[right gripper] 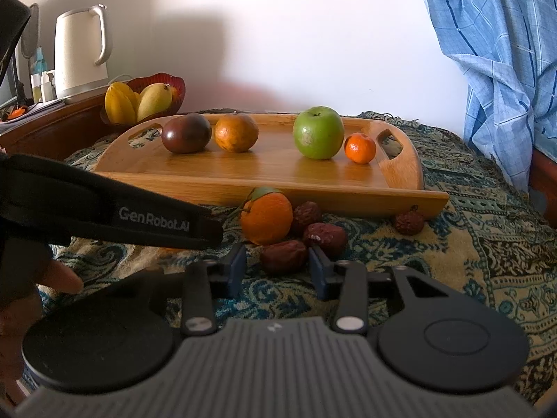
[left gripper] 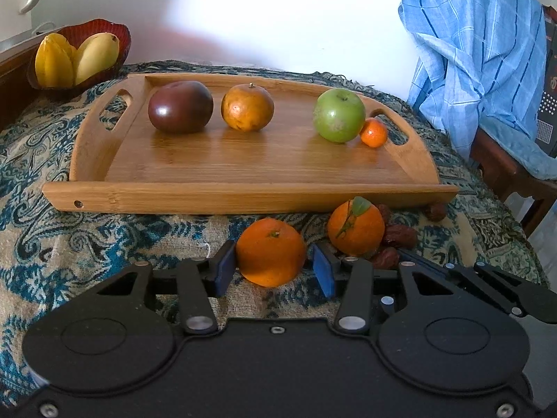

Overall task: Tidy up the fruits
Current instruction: 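Grasp a tangerine with left tool while right tool grasps a brown date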

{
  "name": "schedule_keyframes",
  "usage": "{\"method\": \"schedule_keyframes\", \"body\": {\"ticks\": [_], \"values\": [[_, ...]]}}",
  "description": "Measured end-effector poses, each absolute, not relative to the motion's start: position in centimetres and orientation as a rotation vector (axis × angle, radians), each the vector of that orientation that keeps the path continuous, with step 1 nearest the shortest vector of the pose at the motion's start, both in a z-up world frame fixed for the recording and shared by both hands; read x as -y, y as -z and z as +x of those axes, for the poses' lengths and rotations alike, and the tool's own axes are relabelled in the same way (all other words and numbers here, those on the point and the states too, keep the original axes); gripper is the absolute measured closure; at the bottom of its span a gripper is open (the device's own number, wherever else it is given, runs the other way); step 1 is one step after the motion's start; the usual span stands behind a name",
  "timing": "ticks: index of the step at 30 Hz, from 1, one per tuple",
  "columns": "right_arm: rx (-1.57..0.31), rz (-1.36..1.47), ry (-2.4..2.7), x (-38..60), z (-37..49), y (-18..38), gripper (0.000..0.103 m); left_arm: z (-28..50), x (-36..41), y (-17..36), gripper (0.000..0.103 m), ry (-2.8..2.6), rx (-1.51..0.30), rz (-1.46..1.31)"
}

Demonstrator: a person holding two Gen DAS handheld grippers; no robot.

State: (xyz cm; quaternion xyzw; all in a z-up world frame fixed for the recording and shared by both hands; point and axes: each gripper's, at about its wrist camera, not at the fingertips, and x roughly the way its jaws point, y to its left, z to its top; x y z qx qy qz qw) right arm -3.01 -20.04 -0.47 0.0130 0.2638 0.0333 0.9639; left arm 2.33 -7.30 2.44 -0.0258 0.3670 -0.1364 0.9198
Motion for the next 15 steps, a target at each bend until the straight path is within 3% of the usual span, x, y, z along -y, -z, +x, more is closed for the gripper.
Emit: {"method": "schedule_keyframes", "body": {"ticks": [7, 15], "values": [[-0.538, 0.034, -0.053, 20.1, -3.2, 0.4, 0.069, 1.6, 7.0, -2.8, 0.064, 0.291, -0.738, -0.067], [-0.522, 0.021, -0.076, 19.9, -4.3, -0.4, 0.069, 0.3, 6.4, -4.2, 0.064, 0.263, -0.690, -0.023]]}}
